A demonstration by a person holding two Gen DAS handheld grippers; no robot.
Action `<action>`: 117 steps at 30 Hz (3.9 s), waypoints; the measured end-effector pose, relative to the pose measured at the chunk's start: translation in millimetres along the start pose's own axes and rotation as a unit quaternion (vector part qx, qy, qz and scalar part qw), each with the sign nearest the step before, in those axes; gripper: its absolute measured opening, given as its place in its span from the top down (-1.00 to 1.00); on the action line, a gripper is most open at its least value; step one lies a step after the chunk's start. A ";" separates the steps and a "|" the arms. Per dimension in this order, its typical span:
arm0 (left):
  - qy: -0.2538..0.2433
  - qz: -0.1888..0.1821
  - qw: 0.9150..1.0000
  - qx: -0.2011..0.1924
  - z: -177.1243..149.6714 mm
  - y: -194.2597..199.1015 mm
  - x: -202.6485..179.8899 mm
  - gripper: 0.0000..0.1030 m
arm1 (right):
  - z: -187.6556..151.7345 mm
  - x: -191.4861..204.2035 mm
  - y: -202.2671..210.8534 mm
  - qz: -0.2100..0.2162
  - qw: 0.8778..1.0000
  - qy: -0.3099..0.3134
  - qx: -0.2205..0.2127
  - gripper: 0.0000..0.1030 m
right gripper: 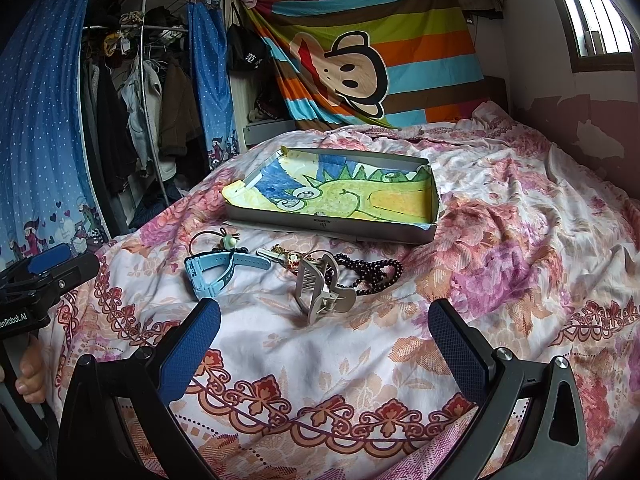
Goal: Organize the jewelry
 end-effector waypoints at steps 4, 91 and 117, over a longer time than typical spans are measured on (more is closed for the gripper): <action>0.000 0.000 1.000 0.000 0.0 0.0 -0.2 -1.00 | 0.0 0.0 -0.2 0.000 1.000 0.000 0.000 -0.98; -0.023 -0.193 0.955 0.226 -6.6 -165.0 -12.6 -0.09 | 12.2 -1.2 -136.7 0.101 0.967 0.113 0.205 0.14; 0.003 -0.192 0.968 0.159 8.6 -129.7 -15.8 -0.07 | 30.9 -11.3 -119.6 0.104 0.978 0.090 0.156 0.16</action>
Point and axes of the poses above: each gripper's, at about its wrist camera, not at the fingertips, and y roughly against the way its jaws point, x to its left, z to its top, the point moved 1 cm from there along -y, roughly the way its jaws point, and after that the axes turned 9 degrees about -y, right-handed, at the moved point
